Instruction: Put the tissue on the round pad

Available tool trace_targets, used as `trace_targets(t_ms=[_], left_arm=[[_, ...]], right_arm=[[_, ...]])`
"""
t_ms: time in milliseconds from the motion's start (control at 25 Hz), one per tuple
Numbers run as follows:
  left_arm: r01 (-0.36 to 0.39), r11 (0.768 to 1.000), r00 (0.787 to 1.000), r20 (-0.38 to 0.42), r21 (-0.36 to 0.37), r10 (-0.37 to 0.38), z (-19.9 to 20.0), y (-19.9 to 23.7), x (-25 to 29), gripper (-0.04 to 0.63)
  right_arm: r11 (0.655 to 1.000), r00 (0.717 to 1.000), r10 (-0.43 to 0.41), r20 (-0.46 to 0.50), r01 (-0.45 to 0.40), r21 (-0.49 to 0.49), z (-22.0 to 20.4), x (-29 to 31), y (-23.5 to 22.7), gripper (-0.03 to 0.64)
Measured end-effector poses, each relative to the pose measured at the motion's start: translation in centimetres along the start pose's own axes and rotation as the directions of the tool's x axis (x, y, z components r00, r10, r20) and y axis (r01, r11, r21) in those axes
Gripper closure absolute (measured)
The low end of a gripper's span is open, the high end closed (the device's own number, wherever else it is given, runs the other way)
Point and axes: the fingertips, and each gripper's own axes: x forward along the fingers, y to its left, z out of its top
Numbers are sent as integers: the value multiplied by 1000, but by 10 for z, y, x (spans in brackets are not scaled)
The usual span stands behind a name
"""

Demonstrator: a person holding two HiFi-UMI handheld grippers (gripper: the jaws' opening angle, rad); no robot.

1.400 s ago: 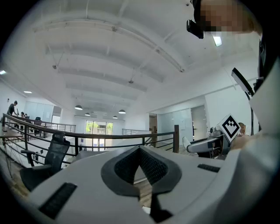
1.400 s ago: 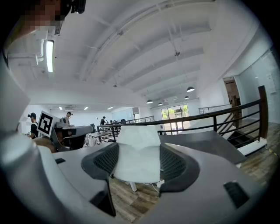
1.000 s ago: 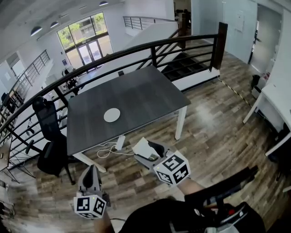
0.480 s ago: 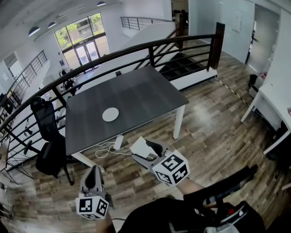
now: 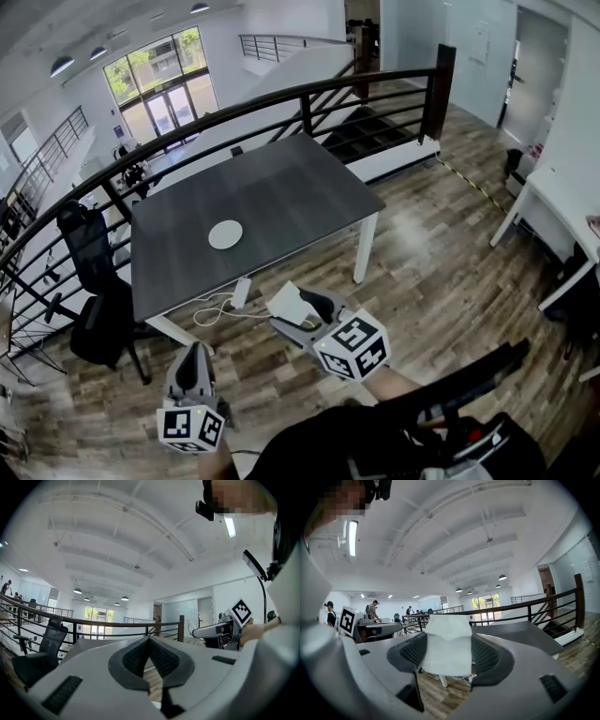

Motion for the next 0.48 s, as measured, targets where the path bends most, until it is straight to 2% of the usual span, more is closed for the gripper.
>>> trace_targets(t_ms=[480], left_arm=[[45, 999, 999, 7, 14, -45, -4, 32, -21, 601]], right_arm=[[1000, 1000, -21, 16, 21, 17, -5, 24, 34, 316]])
